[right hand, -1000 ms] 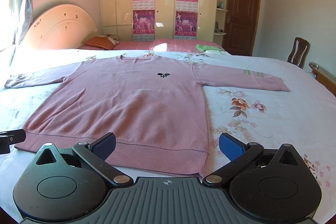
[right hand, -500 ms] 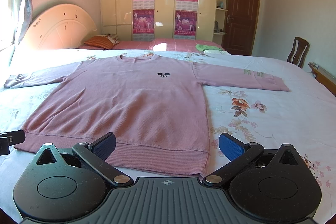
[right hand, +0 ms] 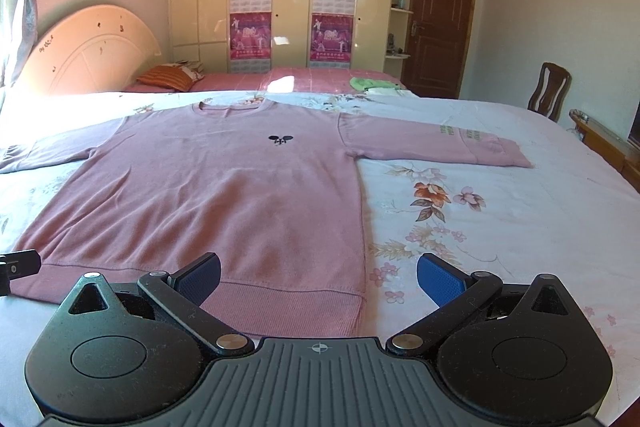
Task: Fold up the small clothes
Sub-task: 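Move the right tool to a sleeve cuff and close on it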
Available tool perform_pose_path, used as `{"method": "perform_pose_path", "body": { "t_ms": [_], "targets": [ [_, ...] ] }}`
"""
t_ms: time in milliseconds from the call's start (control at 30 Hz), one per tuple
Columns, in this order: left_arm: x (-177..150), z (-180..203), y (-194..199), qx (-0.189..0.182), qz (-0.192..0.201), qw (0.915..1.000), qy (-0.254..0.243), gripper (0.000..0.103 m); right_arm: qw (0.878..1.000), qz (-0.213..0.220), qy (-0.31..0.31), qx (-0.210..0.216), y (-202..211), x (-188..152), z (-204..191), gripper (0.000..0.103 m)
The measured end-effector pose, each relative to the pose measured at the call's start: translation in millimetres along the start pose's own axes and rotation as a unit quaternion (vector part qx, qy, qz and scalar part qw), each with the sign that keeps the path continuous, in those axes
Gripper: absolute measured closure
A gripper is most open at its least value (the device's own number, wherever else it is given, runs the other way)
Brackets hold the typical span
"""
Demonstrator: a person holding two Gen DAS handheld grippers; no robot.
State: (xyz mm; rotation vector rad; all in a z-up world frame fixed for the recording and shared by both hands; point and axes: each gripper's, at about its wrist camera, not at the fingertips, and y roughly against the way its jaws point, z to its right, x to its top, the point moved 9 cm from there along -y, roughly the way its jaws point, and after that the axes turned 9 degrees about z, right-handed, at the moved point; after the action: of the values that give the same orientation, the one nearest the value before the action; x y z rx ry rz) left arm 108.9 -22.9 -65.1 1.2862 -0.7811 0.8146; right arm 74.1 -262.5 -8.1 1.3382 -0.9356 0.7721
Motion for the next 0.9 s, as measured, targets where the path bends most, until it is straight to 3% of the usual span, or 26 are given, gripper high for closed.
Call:
{"method": "perform_pose_path", "body": {
  "t_ms": [100,333,600,800,900],
  "targets": [
    [3.0,8.1,-13.1,-0.022,-0.011,0.9993,0.028,0.000,1.000,-0.003,-0.010,-0.012,-9.2,3.1,15.3,0.000],
    [5.7,38.4,-43.4,-0.053,-0.035,0.9979,0.010,0.000,0.999,-0.012,-0.023,-0.040,-32.6,8.6,50.2,0.000],
    [5.3,65.8,-81.8,-0.051,-0.065,0.9956,-0.043,0.000,0.996,-0.025,-0.042,-0.072,-66.7,16.0,95.4,0.000],
    [12.4,62.5,-117.1,-0.028,-0.086,0.9956,-0.023,0.000,0.995,-0.045,-0.052,-0.079,-98.7,14.5,128.3,0.000],
    [17.7,59.4,-133.8,0.003,-0.085,0.9951,-0.051,0.003,0.994,-0.043,-0.055,-0.082,-114.1,16.7,141.6,0.000]
  ]
}}
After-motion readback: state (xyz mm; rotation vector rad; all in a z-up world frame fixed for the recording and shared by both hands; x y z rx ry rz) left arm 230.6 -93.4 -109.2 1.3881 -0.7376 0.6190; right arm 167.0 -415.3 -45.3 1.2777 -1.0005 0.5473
